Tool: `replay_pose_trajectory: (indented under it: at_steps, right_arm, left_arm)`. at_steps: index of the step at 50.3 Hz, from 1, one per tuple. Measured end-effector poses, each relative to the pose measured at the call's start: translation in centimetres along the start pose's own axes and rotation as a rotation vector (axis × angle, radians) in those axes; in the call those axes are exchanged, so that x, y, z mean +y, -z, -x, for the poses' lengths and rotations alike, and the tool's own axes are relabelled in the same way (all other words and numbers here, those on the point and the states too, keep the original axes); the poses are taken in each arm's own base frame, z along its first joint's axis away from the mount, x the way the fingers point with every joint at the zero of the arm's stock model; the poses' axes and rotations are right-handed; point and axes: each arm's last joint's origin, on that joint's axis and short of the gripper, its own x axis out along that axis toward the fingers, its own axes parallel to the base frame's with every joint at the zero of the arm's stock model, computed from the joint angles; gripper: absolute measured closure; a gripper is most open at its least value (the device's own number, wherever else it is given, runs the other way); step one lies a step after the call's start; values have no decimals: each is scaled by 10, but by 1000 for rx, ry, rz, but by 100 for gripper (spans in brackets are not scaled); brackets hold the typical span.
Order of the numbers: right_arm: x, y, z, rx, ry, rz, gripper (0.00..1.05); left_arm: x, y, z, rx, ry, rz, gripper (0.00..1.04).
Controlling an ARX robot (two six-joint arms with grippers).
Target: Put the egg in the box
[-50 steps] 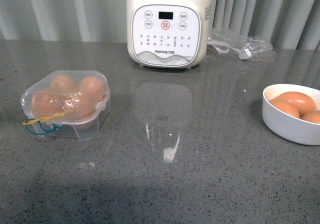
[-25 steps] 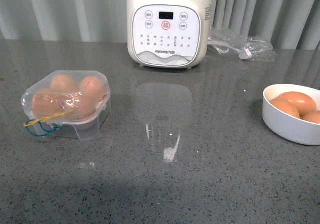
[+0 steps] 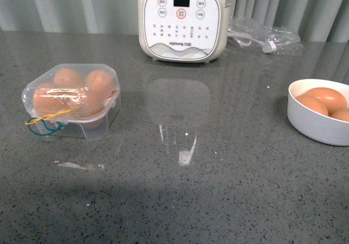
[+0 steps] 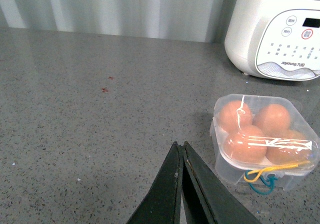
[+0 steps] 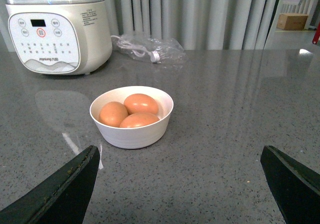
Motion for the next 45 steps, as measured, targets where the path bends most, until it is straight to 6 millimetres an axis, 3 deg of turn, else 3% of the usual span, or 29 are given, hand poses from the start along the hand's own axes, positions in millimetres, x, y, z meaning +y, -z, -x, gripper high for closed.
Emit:
replay_pose_trajectory:
  at_steps: [7,26,45]
  right_arm:
    - [0,0,0,0,0,0,7]
    - [0,0,0,0,0,0,7]
    - [0,0,0,0,0,0,7]
  left_arm:
    - [-11,8,13,3,2,-3,101]
    - [-11,19,33,-5,3,-3,101]
    - [-11,15,48,-32,3,-5,101]
